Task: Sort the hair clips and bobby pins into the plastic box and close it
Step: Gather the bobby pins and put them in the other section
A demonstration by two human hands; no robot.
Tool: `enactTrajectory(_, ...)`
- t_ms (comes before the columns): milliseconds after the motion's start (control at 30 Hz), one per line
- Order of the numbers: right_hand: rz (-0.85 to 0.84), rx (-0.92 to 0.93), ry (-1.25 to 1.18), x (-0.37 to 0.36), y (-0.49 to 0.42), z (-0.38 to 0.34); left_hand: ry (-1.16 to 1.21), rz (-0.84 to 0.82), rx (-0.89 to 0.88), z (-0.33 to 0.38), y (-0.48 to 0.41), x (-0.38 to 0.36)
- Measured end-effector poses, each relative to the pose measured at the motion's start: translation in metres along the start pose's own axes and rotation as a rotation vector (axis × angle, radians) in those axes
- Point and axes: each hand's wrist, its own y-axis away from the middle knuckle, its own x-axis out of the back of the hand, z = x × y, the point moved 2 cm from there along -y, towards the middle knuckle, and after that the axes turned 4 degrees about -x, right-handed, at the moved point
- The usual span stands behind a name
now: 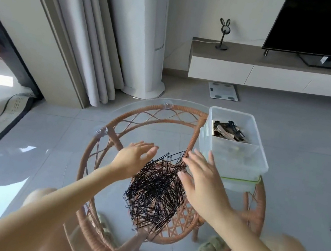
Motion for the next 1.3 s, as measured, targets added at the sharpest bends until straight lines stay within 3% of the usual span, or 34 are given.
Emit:
enactTrajectory(100, 0.026, 0.004, 0.021, -0.033, -0.006, -0.01, 0.03, 0.047, -0.051, -0.006, 0.019, -0.024)
enactTrajectory(267, -0.053, -0.224, -0.103, -0.064, -0.042, 0.007, 0.136, 0.14, -0.068, 0.005, 0.032, -0.037)
enactTrajectory(500, -0.139, -0.075, -0.335, -0.064, -0.013, -0.008, 0.37, 0.274, 0.045, 0.018, 0.044, -0.028)
enactTrajectory(633, -0.175, -0.163, -0.559, -0.04, 0.004, -0.007, 0.477, 0.195, 0.085, 0.014, 0.047, -0.019)
enactTrajectory(700, -0.188, -0.163, -0.494, -0.021, 0.018, -0.005, 0.287, 0.111, 0.067, 0.012, 0.058, -0.009)
enactTrajectory(800, -0.35, -0.072, -0.116, -0.006, 0.048, -0.004, -0.235, -0.102, 0.008, 0.013, 0.087, -0.003)
enactTrajectory(900, -0.473, -0.046, 0.206, -0.02, 0.07, 0.0, -0.43, -0.231, -0.003, 0.014, 0.11, -0.012)
enactTrajectory(1033, -0.251, -0.059, 0.199, -0.038, 0.059, -0.001, -0.403, -0.104, 0.026, 0.017, 0.108, -0.019)
enactTrajectory(1300, -0.023, -0.117, -0.136, -0.042, 0.044, -0.01, -0.181, 0.004, 0.07, 0.023, 0.092, -0.013)
